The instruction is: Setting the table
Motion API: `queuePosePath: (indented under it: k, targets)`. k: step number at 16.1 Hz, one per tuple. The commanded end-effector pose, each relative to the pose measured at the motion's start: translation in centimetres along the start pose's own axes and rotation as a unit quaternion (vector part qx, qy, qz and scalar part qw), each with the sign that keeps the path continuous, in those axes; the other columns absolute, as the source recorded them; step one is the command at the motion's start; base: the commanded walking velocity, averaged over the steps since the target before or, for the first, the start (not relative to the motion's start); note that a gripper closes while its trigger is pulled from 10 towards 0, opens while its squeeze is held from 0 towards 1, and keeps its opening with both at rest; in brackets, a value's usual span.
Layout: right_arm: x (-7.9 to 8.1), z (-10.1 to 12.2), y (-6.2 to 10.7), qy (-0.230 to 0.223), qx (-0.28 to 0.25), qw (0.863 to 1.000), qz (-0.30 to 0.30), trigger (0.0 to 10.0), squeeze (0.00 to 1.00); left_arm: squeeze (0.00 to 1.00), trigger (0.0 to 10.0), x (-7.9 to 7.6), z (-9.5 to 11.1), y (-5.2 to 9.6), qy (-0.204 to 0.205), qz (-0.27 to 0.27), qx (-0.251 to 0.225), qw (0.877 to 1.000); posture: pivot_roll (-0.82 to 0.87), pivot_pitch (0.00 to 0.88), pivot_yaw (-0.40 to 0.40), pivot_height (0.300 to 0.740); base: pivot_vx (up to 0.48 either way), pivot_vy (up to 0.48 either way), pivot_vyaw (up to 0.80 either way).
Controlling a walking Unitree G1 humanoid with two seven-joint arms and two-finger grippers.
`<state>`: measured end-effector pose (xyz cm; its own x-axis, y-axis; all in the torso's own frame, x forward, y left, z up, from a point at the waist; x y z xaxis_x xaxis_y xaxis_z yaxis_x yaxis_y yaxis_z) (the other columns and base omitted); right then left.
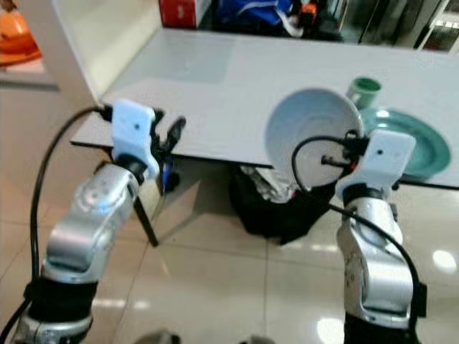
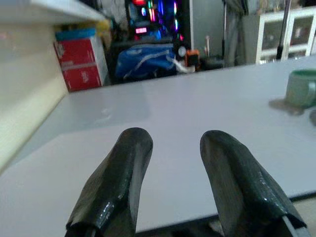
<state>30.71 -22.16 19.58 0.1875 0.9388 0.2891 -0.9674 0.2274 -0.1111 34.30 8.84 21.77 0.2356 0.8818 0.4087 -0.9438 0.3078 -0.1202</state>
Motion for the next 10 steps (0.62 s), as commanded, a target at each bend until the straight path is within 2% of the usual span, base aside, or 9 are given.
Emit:
queuePosePath:
  k: [1, 10]
  targets:
    - [0.57, 0.98, -0.08, -0.010, -0.018, 1.000, 0.008, 10.0, 0.00, 0.00, 10.0, 0.50, -0.60, 0.12, -0.003, 0.008, 0.011, 1.000, -0.06, 0.073, 0.005, 0.740, 0.000, -0.364, 0.00]
    - [0.08, 1.51, -0.38, -0.013, -0.027, 1.000, -0.002, 10.0, 0.00, 0.00, 10.0, 0.63, -0.48, -0.20, -0.005, 0.009, 0.008, 1.000, -0.06, 0.066, 0.007, 0.740, 0.000, -0.358, 0.00]
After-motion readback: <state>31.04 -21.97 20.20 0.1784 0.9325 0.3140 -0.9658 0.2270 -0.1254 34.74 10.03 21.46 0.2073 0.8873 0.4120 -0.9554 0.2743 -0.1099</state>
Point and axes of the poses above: a point about 5 cm out from each wrist's last joint towards the gripper, its own y axis pointing back from the gripper into the wrist, its own z axis along the axis of the wrist's last joint, x = y × z, the point moved 4 cm from there along -y, pointing out of the wrist towards the gripper, and after that the axes turned 15 degrees about -y, right-handed, at the moved point
